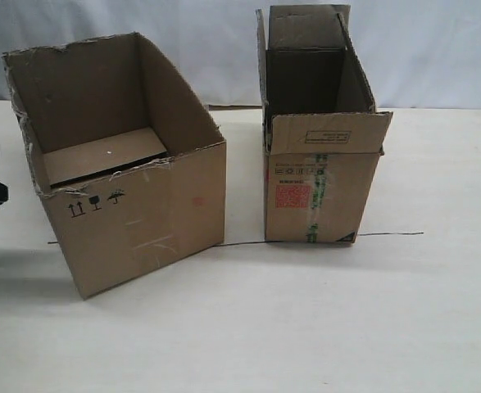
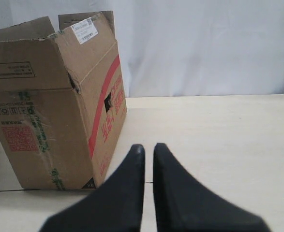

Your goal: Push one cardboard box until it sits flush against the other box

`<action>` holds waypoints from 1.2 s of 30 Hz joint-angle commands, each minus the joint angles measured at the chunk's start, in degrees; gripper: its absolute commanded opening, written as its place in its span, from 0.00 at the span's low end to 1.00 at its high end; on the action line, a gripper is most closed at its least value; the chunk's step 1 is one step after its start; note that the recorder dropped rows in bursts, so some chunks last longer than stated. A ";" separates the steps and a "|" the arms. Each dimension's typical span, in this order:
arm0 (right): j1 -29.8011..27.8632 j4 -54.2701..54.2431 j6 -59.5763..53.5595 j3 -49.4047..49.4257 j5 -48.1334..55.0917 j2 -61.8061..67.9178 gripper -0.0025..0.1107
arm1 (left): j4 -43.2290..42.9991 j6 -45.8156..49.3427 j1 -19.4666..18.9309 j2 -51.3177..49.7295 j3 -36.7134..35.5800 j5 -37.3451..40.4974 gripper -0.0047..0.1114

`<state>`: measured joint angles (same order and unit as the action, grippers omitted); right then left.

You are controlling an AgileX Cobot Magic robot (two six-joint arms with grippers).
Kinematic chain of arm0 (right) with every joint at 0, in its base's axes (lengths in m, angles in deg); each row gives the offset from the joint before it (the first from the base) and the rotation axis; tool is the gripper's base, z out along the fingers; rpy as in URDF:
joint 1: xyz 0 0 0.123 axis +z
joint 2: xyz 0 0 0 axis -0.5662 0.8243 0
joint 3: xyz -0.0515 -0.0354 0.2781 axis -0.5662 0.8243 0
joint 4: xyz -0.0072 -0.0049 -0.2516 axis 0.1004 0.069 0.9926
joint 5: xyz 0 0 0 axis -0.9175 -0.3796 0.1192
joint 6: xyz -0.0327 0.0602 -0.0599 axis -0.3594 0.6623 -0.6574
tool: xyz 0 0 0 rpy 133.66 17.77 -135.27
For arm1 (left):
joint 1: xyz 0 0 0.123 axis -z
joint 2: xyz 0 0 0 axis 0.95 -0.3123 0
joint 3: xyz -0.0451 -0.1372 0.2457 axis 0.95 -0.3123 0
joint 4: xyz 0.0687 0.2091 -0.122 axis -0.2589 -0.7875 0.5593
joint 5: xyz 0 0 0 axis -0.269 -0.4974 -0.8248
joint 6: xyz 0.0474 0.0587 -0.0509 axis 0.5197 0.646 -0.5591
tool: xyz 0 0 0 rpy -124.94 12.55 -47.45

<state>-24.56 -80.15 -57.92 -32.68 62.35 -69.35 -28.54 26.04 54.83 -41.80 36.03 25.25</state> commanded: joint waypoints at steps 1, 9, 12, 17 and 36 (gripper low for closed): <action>0.26 -0.06 -0.01 0.25 -0.34 -0.20 0.07 | 10.33 9.09 0.28 -4.54 0.42 -1.86 0.04; 0.26 -0.06 -0.01 0.25 -0.34 -0.20 0.07 | 14.12 13.19 1.08 -13.81 6.73 0.78 0.04; 0.26 -0.06 -0.01 0.25 -0.34 -0.20 0.07 | 14.52 13.43 1.08 -15.98 10.07 3.41 0.04; 0.26 -0.06 -0.01 0.25 -0.34 -0.20 0.07 | 17.41 14.95 1.69 -18.28 13.85 5.16 0.04; 0.26 -0.06 -0.01 0.25 -0.34 -0.20 0.07 | 22.89 14.61 9.06 -28.85 27.34 2.06 0.04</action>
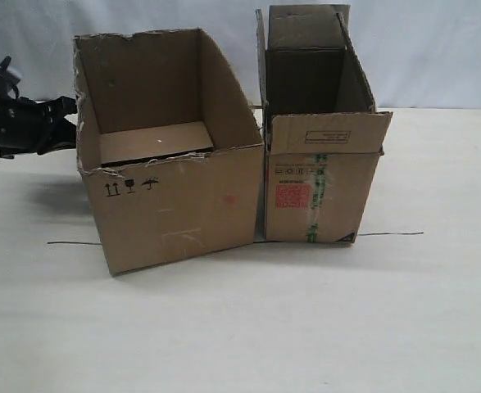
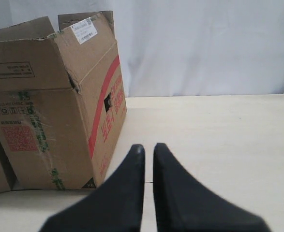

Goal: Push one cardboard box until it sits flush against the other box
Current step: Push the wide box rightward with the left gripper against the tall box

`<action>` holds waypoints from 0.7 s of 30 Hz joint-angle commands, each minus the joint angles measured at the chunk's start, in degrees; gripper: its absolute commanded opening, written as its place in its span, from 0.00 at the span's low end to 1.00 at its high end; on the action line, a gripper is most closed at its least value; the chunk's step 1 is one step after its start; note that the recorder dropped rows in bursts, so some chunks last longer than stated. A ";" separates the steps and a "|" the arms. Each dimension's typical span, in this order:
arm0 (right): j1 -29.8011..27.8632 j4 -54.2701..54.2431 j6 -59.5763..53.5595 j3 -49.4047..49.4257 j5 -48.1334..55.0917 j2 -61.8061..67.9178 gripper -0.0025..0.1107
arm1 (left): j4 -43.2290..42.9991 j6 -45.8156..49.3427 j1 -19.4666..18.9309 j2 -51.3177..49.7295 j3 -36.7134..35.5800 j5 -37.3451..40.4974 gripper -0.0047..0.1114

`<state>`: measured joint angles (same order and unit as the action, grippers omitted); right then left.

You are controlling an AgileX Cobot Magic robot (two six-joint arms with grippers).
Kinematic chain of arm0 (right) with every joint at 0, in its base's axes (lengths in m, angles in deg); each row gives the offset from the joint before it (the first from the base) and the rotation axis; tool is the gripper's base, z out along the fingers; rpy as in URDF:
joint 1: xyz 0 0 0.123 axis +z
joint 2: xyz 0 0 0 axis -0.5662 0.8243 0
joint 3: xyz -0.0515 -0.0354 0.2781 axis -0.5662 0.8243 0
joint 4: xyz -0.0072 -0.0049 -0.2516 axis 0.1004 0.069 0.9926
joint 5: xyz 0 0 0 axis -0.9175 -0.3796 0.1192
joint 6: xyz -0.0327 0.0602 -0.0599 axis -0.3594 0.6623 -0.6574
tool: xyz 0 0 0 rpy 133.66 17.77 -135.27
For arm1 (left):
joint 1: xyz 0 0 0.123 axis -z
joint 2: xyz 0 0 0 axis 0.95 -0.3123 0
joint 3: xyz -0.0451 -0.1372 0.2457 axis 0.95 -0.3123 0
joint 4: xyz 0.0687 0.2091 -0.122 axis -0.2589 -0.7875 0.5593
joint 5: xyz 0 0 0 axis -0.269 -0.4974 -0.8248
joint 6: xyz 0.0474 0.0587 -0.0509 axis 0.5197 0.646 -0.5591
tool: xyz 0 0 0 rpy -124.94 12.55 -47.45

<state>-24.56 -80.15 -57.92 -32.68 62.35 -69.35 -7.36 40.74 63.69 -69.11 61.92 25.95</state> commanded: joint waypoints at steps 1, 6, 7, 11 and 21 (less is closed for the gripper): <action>0.26 -0.06 -0.01 0.25 -0.34 -0.20 0.07 | 1.70 -0.10 0.19 -1.68 1.59 1.36 0.04; 0.26 -0.06 -0.01 0.25 -0.34 -0.20 0.07 | 2.12 0.02 1.22 -3.36 3.63 1.36 0.04; 0.26 -0.06 -0.01 0.25 -0.34 -0.20 0.07 | 2.03 0.02 1.60 -3.57 4.23 1.36 0.04; 0.26 -0.06 -0.01 0.25 -0.34 -0.20 0.07 | 2.30 0.02 2.85 -4.65 5.63 0.95 0.04; 0.26 -0.06 -0.01 0.25 -0.34 -0.20 0.07 | 3.75 1.54 3.63 -5.54 6.15 -3.85 0.04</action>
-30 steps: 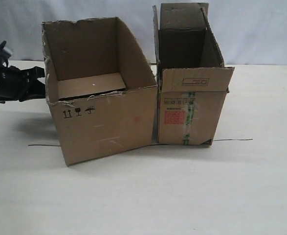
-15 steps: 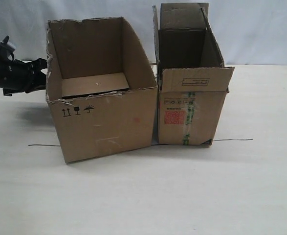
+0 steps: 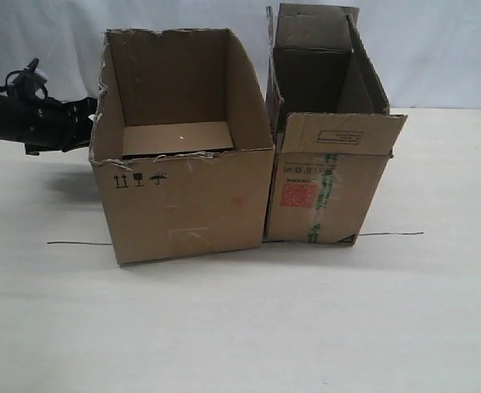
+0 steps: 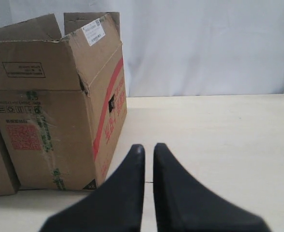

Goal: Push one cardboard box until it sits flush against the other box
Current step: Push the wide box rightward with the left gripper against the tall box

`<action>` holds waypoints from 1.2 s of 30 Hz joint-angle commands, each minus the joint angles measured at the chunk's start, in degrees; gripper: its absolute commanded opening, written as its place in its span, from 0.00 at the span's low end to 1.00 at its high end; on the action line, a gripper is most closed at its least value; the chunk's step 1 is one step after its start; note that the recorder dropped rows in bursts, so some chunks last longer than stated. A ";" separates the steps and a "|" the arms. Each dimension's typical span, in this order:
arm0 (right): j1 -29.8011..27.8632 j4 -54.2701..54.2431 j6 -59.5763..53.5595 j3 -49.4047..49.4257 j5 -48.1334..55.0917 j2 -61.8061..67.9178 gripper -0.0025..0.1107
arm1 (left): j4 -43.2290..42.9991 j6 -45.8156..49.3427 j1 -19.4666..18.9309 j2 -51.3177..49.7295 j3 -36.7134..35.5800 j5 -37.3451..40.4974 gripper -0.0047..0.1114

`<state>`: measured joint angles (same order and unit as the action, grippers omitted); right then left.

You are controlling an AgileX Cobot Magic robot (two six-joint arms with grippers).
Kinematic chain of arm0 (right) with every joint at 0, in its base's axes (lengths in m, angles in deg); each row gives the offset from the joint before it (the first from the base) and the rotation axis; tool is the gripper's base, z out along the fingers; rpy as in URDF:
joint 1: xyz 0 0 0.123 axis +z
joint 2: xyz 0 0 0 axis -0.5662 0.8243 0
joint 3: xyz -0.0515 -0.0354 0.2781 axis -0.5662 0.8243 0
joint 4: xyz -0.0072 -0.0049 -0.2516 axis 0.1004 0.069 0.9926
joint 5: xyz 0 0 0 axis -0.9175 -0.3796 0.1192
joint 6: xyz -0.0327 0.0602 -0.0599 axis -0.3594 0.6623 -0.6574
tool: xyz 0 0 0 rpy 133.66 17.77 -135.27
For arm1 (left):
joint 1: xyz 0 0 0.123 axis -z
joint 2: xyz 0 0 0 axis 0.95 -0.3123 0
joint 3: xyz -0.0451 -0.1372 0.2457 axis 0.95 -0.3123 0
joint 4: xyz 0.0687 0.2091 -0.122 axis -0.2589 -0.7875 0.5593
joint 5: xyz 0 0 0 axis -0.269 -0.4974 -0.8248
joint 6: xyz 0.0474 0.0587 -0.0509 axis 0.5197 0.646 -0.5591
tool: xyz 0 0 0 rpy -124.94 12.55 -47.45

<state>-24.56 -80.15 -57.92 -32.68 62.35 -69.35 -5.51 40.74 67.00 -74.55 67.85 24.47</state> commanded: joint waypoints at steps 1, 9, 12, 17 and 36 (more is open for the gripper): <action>0.26 -0.06 -0.01 0.25 -0.34 -0.20 0.07 | 1.89 1.84 0.32 -0.09 0.22 -2.51 0.04; 0.26 -0.06 -0.01 0.25 -0.34 -0.20 0.07 | 4.21 2.48 0.46 -3.31 5.14 1.42 0.04; 0.26 -0.06 -0.01 0.25 -0.34 -0.20 0.07 | 4.32 2.33 0.51 -3.51 6.30 -0.31 0.04; 0.26 -0.06 -0.01 0.25 -0.34 -0.20 0.07 | 4.22 1.86 1.15 -5.69 9.51 0.23 0.04; 0.26 -0.06 -0.01 0.25 -0.34 -0.20 0.07 | 4.38 1.76 1.53 -8.38 13.49 2.22 0.04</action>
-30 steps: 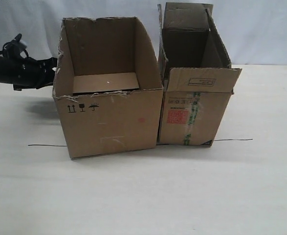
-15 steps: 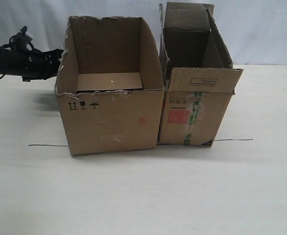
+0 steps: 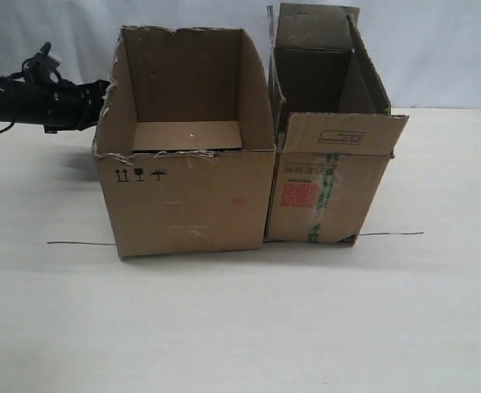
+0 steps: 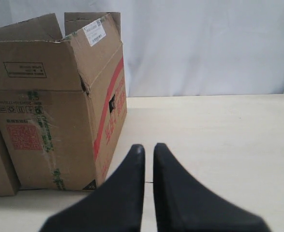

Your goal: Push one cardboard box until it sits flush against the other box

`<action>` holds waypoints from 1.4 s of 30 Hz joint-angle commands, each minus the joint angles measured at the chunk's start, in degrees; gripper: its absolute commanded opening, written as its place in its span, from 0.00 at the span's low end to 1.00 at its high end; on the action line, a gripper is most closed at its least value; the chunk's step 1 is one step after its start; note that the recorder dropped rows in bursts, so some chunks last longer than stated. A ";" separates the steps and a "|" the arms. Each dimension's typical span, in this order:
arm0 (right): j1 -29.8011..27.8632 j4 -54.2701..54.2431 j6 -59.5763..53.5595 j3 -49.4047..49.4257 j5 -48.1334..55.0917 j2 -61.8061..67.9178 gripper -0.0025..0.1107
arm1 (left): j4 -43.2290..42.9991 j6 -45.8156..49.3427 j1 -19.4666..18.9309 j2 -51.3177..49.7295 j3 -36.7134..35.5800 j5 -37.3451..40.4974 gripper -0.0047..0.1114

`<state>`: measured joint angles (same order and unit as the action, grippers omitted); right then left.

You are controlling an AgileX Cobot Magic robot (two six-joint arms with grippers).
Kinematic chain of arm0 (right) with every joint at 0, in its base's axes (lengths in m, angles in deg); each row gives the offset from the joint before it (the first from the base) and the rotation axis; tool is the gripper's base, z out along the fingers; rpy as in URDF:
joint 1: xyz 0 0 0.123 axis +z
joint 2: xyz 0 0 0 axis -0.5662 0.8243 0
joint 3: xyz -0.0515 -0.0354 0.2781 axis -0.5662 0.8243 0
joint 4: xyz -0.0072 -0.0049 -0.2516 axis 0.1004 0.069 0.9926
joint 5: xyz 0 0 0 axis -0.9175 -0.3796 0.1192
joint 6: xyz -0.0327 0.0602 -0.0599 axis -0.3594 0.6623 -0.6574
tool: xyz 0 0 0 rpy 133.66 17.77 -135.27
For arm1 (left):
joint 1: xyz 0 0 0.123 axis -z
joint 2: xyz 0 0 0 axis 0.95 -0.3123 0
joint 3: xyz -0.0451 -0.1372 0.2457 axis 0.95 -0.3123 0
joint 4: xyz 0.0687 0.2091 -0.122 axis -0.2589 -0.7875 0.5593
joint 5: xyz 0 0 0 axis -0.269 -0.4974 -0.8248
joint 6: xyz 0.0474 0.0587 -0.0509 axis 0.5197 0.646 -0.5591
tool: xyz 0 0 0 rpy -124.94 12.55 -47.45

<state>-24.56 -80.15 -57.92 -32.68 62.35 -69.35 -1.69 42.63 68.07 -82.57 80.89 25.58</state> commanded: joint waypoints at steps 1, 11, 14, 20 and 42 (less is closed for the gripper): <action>0.26 -0.06 -0.01 0.25 -0.34 -0.20 0.07 | 0.55 -0.13 0.46 -0.36 0.46 1.11 0.04; 0.26 -0.06 -0.01 0.25 -0.34 -0.20 0.07 | 0.56 0.13 0.97 -1.25 0.46 3.44 0.04; 0.26 -0.06 -0.01 0.25 -0.34 -0.20 0.07 | 0.58 0.83 1.21 -1.25 0.46 3.46 0.04; 0.26 -0.06 -0.01 0.25 -0.34 -0.20 0.07 | 0.70 0.96 0.85 -1.25 0.46 2.56 0.04; 0.26 -0.06 -0.01 0.25 -0.34 -0.20 0.07 | -22.24 -3.73 1.80 51.59 -23.98 10.15 0.04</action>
<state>-24.56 -80.15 -57.92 -32.68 62.35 -69.35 -19.97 41.28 66.53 -37.55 61.93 37.75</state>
